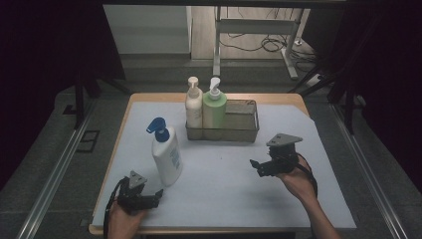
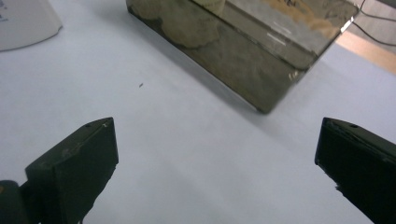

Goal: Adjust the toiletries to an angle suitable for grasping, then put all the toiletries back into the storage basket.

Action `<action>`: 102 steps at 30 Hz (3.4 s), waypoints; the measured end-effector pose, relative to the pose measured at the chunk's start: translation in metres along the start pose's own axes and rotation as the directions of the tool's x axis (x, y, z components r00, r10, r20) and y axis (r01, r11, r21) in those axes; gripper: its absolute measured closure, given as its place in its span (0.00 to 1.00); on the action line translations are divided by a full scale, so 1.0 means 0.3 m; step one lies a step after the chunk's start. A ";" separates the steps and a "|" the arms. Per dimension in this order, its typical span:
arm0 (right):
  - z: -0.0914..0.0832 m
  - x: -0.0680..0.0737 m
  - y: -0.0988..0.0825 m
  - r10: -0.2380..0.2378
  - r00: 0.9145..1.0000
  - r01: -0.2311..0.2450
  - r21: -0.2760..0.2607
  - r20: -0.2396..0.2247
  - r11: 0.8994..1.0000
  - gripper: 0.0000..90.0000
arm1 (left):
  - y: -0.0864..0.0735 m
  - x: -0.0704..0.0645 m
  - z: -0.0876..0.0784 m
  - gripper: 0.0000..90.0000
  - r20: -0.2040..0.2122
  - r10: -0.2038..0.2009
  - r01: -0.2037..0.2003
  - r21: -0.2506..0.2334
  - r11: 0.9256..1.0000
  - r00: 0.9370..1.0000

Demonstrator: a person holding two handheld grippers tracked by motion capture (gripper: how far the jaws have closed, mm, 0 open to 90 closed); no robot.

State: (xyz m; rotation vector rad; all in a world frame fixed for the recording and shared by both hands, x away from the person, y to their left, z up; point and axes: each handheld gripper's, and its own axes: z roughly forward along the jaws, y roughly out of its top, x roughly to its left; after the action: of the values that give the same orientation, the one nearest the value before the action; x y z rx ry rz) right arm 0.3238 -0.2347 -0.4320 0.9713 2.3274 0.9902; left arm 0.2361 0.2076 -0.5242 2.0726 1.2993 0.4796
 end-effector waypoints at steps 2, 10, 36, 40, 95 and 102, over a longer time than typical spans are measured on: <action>-0.011 -0.003 -0.022 0.009 1.000 -0.009 0.003 0.006 1.000 0.00 | 0.000 0.001 0.000 0.14 0.000 0.002 -0.002 0.000 1.000 1.000; -0.042 -0.009 -0.107 0.033 0.999 -0.033 0.005 0.024 0.999 0.00 | 0.000 -0.001 0.000 0.14 0.000 -0.004 0.004 -0.001 1.000 1.000; 0.041 -0.004 -0.347 0.093 0.995 -0.095 0.093 0.020 0.991 0.00 | 0.001 0.001 0.000 0.14 0.002 -0.005 0.005 0.000 1.000 1.000; 0.052 -0.017 -0.355 0.126 0.992 -0.125 0.100 -0.005 0.987 0.00 | 0.001 0.002 -0.001 0.14 0.002 -0.006 0.006 0.000 1.000 1.000; 0.053 -0.019 -0.359 0.136 0.991 -0.135 0.095 -0.010 0.986 0.00 | 0.152 0.091 0.108 0.99 0.143 -0.033 0.037 -0.020 0.999 0.989; 0.053 -0.019 -0.359 0.136 0.991 -0.134 0.095 -0.010 0.986 0.00 | 0.154 0.074 0.110 1.00 0.138 -0.028 0.030 -0.017 0.999 0.990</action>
State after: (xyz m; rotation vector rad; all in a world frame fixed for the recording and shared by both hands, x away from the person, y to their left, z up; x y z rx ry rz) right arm 0.2903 -0.2857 -0.5225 1.1759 2.3661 0.9499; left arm 0.2965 0.2027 -0.5172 2.0302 1.2369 0.3282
